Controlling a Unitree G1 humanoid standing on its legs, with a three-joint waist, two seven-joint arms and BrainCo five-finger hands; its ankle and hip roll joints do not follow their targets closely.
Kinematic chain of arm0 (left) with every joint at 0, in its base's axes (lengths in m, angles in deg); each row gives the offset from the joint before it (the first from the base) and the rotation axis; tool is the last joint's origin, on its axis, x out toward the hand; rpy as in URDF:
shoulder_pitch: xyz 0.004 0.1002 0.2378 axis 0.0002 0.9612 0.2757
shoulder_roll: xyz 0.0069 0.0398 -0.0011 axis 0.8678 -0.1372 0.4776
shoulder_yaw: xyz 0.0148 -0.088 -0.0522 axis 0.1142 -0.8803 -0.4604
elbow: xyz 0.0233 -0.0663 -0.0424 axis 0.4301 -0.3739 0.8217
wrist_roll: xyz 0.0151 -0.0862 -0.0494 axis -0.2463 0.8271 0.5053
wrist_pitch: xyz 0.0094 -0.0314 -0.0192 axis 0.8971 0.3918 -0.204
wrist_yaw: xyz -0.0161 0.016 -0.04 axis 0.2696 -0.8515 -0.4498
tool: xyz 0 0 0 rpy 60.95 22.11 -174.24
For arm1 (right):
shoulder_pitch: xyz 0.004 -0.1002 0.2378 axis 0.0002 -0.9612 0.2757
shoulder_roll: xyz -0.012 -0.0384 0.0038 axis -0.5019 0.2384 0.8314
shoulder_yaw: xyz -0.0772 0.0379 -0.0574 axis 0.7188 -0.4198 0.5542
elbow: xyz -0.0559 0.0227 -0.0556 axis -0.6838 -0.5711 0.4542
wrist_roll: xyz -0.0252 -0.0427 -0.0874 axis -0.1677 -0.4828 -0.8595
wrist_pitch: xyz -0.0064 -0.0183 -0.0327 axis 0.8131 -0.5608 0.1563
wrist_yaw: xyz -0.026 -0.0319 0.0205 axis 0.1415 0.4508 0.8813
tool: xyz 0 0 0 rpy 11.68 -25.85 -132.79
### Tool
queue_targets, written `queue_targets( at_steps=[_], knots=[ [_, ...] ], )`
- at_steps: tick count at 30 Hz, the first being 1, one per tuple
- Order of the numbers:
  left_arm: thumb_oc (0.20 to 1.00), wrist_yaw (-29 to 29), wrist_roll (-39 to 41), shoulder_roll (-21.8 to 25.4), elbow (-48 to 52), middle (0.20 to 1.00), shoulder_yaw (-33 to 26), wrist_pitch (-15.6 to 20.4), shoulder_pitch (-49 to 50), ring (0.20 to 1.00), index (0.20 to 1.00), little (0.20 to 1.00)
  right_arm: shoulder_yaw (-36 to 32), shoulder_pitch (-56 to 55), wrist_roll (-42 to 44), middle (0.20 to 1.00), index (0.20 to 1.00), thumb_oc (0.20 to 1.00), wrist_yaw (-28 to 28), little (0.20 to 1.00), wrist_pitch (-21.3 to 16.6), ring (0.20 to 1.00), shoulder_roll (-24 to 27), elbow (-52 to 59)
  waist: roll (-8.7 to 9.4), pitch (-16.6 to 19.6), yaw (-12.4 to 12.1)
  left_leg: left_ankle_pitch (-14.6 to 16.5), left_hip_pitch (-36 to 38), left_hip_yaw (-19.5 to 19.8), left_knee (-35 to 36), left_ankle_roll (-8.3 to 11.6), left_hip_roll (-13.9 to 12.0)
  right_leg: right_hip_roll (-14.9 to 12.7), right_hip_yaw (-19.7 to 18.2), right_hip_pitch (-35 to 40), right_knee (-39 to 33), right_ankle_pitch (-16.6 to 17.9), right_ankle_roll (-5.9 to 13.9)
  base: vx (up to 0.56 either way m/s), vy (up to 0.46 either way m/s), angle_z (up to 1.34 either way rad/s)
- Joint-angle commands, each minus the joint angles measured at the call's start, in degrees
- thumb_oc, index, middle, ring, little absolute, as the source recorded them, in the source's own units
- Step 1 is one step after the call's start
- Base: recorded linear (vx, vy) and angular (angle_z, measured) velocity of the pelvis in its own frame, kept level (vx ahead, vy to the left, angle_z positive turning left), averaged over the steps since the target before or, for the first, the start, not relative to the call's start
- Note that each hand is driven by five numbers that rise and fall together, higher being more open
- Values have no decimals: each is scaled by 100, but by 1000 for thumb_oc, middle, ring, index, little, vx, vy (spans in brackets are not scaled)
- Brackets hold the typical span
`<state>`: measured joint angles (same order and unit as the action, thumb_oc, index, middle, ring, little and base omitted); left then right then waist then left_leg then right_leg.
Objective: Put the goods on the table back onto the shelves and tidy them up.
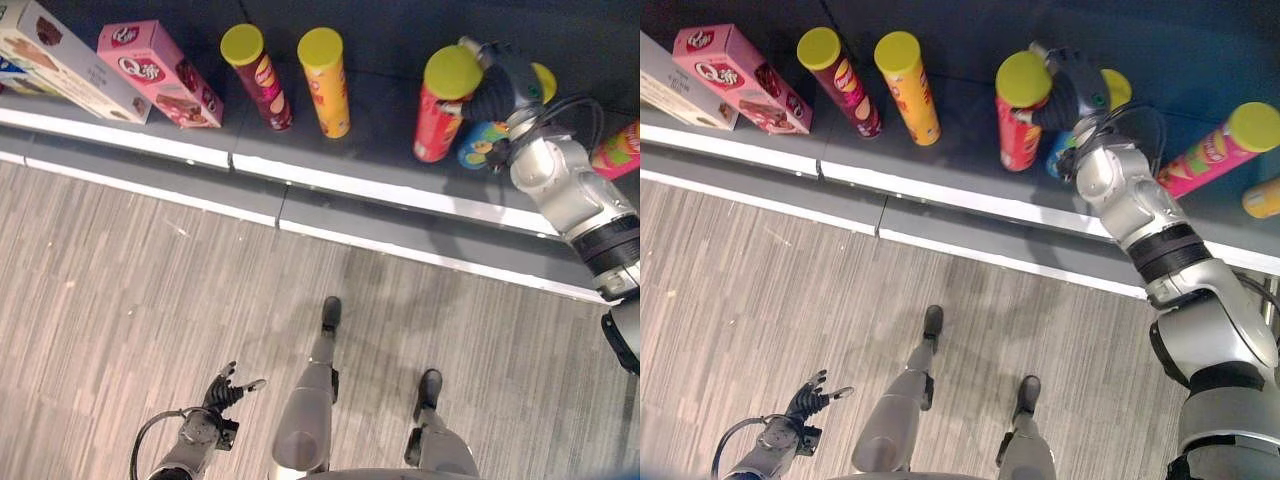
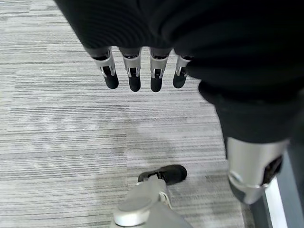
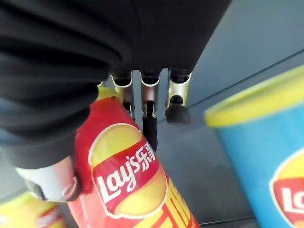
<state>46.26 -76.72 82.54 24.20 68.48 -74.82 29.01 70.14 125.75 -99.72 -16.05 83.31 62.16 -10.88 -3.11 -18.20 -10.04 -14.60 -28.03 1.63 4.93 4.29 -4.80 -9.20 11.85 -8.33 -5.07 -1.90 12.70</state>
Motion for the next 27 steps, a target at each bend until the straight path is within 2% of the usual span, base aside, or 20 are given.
queue_targets(
  at_steps=[1, 4, 15, 27],
  knots=[
    [1000, -177, 312, 310, -49, 1000, 299, 126, -390, 1000, 1000, 1000, 318, 1096, -101, 200, 200, 200, -551, 200, -37, 200, 81, -277, 78, -105, -204, 1169, 739, -367, -352, 349, 195, 150, -412, -857, 360, 430, 173, 0, 0, 0],
    [1000, -232, 393, 262, -37, 1000, 387, 161, -475, 1000, 1000, 1000, 440, 1299, -84, 200, 200, 200, -684, 200, -9, 200, 12, -580, 56, -173, -250, 1125, 610, -310, -329, 360, 224, 155, -373, -948, 356, 448, 177, -5, -21, 12],
    [1000, -300, 513, 150, 21, 1000, 471, 168, -556, 1000, 1000, 1000, 338, 1371, 40, 200, 200, 200, -874, 200, 69, 200, -46, -586, 46, -224, -319, 1090, 504, -224, -270, 373, 250, 146, -278, -980, 326, 440, 188, 12, 2, 8],
    [1000, -364, 438, 94, 36, 1000, 426, 91, -611, 1000, 1000, 1000, -138, 879, 129, 200, 200, 200, -961, 200, 112, 200, -103, -174, 91, -243, -229, 1150, 582, -267, -291, 344, 246, 125, -282, -924, 337, 440, 196, 4, 9, 1]
  ],
)
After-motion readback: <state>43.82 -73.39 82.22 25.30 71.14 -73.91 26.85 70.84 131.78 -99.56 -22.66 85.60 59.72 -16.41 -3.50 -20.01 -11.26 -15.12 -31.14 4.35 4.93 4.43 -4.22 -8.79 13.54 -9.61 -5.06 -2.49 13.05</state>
